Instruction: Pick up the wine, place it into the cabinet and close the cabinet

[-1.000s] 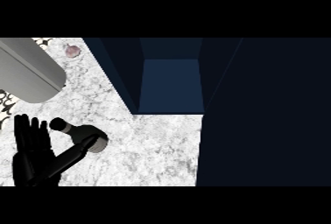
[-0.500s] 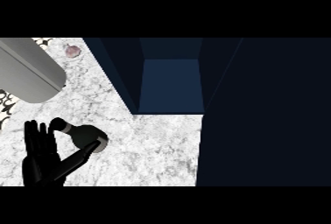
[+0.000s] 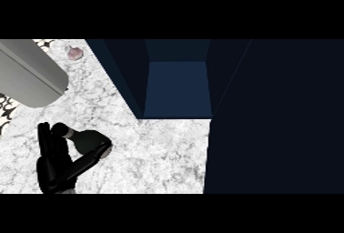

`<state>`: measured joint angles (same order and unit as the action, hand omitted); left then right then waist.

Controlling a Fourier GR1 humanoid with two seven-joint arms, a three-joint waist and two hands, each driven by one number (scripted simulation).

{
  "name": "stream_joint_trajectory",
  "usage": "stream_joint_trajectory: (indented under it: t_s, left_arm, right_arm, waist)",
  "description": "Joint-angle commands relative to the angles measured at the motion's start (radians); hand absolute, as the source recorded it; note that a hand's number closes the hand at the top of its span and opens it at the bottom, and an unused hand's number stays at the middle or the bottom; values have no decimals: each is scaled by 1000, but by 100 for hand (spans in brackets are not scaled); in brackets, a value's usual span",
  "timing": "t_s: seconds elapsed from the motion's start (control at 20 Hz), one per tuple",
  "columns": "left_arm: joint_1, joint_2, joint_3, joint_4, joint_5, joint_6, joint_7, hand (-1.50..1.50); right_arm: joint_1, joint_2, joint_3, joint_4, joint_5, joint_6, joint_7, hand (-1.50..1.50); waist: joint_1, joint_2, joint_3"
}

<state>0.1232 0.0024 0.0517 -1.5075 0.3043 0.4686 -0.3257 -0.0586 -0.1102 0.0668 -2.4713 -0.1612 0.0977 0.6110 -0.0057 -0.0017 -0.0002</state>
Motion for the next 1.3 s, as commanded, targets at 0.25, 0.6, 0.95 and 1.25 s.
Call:
stream_joint_trajectory:
  t_s: [0.25, 0.6, 0.95, 1.25]
  left_arm:
    - [-37, 41, 55, 114, 59, -73, -32, -150]
    - [-2, -2, -11, 195, 93, -67, -178, -150]
    - [-169, 19, 124, 411, 121, -187, -226, -150]
    - [-205, 7, 121, 430, 145, -191, -223, -150]
  right_arm:
    - [20, -8, -42, -166, -84, -17, 100, -150]
    - [9, -2, -41, -110, -69, 18, 50, -150]
    - [-141, -9, -44, -108, -65, -56, 188, -150]
    - [-52, -25, -99, -142, -119, 2, 147, -150]
  waist:
    - [1, 0, 0]
    - [3, 0, 0]
    - [2, 1, -1]
    - [-2, 1, 0]
